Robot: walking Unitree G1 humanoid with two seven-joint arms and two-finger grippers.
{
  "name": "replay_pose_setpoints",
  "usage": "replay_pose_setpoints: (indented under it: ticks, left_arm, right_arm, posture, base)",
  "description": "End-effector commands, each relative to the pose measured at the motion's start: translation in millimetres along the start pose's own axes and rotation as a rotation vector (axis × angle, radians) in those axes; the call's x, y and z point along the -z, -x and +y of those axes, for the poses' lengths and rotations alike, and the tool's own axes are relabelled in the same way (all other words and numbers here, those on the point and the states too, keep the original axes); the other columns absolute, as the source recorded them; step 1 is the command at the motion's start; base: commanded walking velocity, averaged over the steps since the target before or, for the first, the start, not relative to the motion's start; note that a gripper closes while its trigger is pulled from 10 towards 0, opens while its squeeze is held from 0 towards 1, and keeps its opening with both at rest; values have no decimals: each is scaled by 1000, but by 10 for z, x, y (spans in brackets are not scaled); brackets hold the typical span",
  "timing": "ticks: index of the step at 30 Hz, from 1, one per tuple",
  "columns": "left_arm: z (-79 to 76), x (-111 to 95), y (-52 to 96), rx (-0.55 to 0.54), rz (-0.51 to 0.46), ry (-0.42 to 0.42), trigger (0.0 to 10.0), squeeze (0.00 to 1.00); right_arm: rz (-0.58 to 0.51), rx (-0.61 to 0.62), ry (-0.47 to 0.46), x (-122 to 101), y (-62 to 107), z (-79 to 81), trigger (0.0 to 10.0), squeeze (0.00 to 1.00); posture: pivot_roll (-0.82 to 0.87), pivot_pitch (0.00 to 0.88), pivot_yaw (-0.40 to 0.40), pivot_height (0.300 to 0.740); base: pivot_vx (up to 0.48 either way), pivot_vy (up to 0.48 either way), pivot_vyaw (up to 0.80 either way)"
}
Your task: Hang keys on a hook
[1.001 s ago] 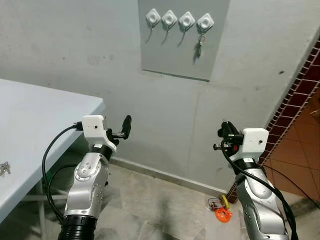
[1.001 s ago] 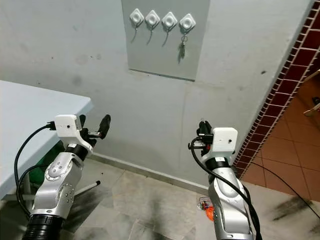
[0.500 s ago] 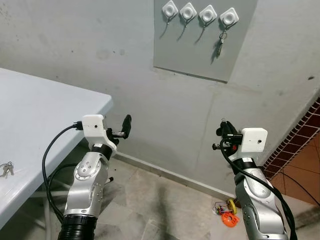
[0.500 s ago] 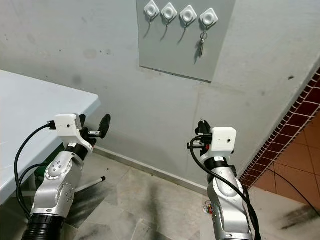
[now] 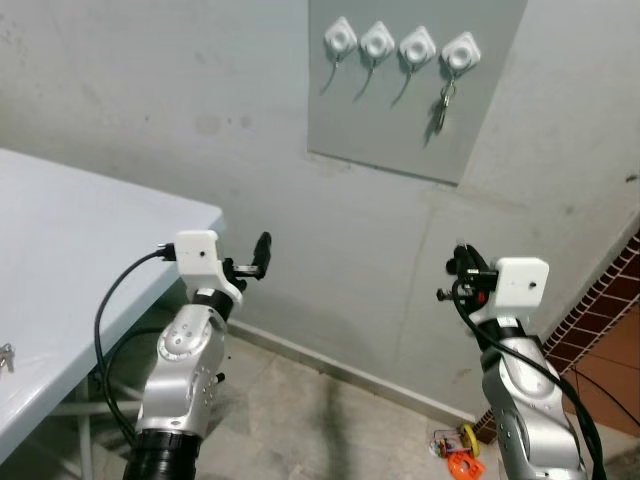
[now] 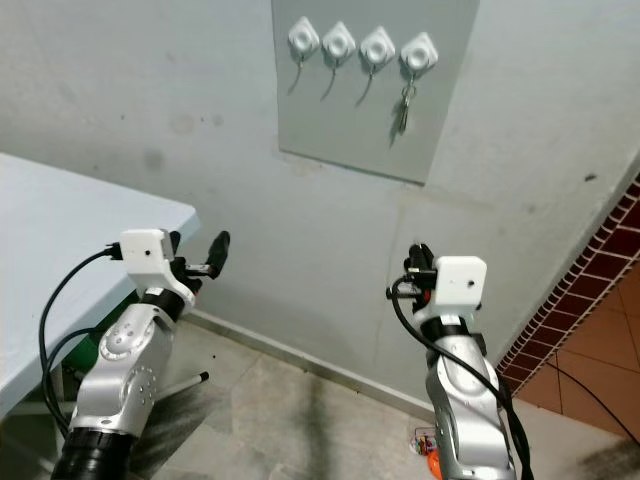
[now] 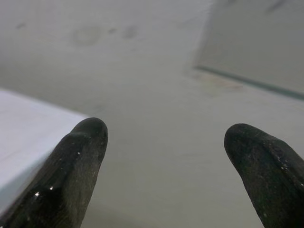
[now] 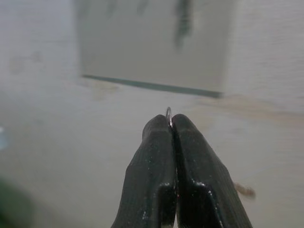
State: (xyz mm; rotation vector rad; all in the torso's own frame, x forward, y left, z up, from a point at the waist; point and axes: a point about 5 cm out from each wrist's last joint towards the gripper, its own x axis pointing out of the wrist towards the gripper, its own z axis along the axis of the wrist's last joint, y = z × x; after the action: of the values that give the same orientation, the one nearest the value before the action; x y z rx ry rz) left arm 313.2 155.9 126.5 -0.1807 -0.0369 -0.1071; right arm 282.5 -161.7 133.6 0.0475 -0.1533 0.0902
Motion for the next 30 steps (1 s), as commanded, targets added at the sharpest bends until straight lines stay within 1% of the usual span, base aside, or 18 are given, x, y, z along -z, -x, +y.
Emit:
replay_pose_setpoints:
  ticks: [1,30]
  left_arm:
    - [-37,-36,-19,11,-11,-4,10000,0]
    - [-41,-33,-23,-2,-11,0,10000,0]
  right_arm:
    - [-5,8,8,-18,13,-46,10000,0]
    - [-6,2,11,-27,8,-53,10000,0]
  posture:
    - [-21,0,9,732]
    - [-24,0,6,732]
  base:
    - [0,0,0]
    - [0,0,0]
